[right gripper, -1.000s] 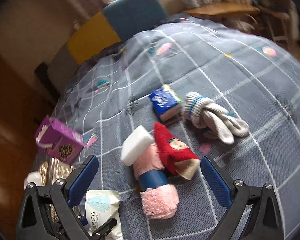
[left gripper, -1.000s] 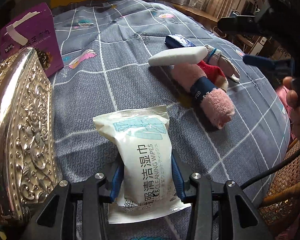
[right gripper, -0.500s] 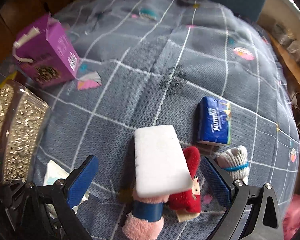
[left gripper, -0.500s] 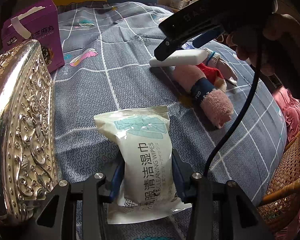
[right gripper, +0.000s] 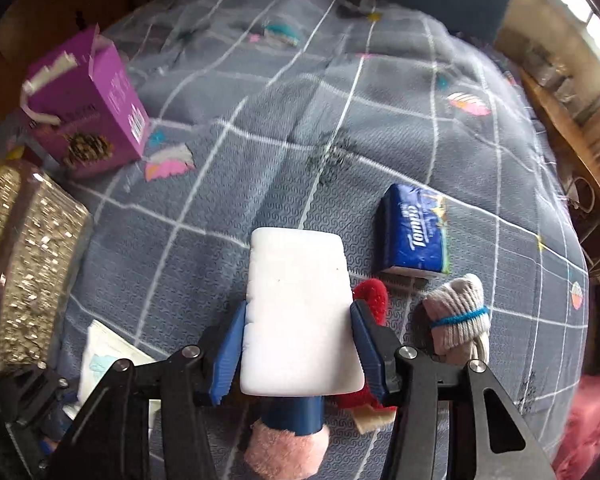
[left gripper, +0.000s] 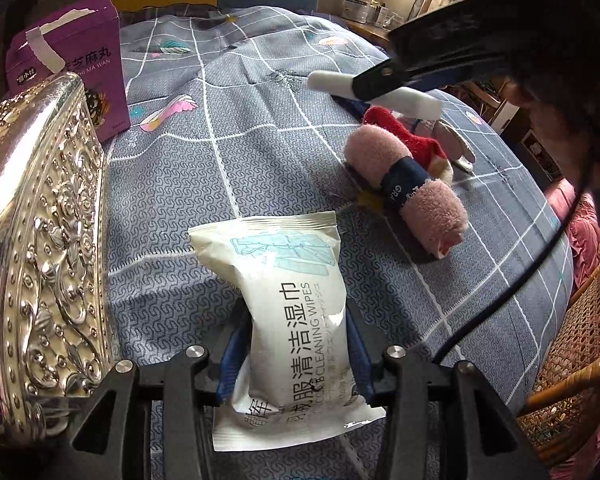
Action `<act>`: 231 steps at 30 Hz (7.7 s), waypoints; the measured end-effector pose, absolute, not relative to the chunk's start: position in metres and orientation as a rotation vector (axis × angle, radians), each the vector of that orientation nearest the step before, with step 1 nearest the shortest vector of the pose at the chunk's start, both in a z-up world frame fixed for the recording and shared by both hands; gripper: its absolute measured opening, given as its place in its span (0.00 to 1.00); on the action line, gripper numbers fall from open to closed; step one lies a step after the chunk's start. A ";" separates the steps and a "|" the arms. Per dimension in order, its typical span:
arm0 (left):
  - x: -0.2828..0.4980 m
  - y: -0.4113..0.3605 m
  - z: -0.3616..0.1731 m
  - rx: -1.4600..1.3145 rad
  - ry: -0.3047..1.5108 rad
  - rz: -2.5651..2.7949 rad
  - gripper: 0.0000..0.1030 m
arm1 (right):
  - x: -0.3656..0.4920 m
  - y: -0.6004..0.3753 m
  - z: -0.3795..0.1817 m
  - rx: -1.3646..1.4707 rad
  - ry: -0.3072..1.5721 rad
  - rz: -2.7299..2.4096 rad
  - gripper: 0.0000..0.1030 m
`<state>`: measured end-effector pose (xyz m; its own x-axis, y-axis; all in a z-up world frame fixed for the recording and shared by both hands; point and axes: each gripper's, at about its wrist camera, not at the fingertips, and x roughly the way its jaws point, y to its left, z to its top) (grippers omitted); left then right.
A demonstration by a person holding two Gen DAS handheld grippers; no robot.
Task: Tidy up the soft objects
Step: 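Grasp the white sponge block with the right gripper while the left lifts the wipes packet, then carry the wipes packet into the gold tray with the left gripper and release, then carry the white sponge block into the tray with the right gripper and release, then grasp the pink fuzzy roll with the left gripper while the right moves over the red sock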
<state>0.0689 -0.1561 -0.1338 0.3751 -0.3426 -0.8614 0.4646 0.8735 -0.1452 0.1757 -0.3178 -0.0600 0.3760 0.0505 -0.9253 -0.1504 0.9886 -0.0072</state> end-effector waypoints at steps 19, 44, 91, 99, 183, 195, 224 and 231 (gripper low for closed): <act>0.159 -0.178 -0.002 0.032 0.989 -0.475 0.42 | 0.126 -0.345 -0.093 0.152 1.092 -0.019 0.51; 0.101 0.225 -0.018 -0.401 0.884 0.208 0.43 | 0.123 -0.334 -0.095 0.028 1.069 -0.043 0.52; 0.015 0.138 -0.035 -0.033 0.793 0.142 0.67 | 0.156 -0.310 -0.049 0.089 1.009 -0.039 0.51; 0.012 0.138 -0.038 -0.043 0.796 0.125 0.67 | 0.193 -0.254 0.001 0.061 0.948 0.073 0.51; -0.013 0.141 -0.016 -0.007 0.737 0.150 0.67 | 0.078 -0.234 -0.003 0.038 0.726 0.041 0.92; -0.006 0.128 -0.003 0.005 0.715 0.139 0.67 | 0.080 -0.398 -0.036 0.262 0.718 -0.422 0.95; 0.077 -0.199 -0.029 0.173 0.970 -0.635 0.52 | 0.057 -0.480 -0.080 0.829 0.787 -0.461 0.95; 0.114 -0.242 -0.080 0.129 1.149 -0.648 0.46 | 0.061 -0.474 -0.077 0.812 0.788 -0.415 0.95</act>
